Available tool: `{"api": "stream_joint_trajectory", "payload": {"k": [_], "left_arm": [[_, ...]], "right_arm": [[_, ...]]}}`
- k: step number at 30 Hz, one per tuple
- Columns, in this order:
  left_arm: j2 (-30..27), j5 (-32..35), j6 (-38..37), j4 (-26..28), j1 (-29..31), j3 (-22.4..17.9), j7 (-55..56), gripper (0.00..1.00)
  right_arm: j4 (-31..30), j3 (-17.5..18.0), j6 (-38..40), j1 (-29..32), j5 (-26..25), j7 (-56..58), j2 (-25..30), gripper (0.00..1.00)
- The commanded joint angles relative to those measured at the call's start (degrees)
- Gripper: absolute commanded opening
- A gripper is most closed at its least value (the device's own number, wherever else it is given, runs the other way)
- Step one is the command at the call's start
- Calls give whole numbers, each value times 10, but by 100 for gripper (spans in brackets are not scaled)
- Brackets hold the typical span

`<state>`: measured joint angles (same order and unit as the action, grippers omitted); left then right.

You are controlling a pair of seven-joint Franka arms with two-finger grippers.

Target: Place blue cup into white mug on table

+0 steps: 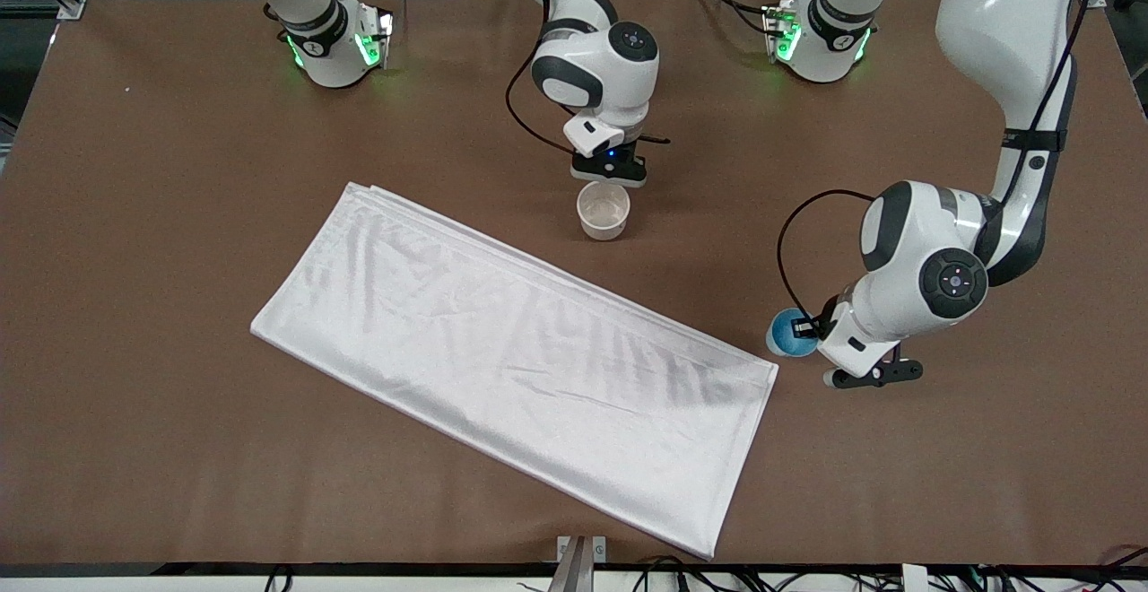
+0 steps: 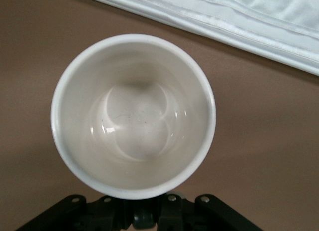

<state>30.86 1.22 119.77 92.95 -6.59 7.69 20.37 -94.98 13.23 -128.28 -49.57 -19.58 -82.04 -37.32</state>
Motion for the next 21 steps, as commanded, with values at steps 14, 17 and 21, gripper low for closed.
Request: {"api": "stream_joint_trajectory", "payload": {"k": [14,17,21], "left_arm": [[-17,13,7,14,2,6,3,0],[-27,12,7,24,1,7,6,0],[-47,9,7,40,0,19,24,0]], "right_arm": [[18,-7,-1,3,-18,-20,-13,100],[19,-7,1,3,-12,-19,-9,100],[21,-6,15,7,-6,-18,-4,100]]}}
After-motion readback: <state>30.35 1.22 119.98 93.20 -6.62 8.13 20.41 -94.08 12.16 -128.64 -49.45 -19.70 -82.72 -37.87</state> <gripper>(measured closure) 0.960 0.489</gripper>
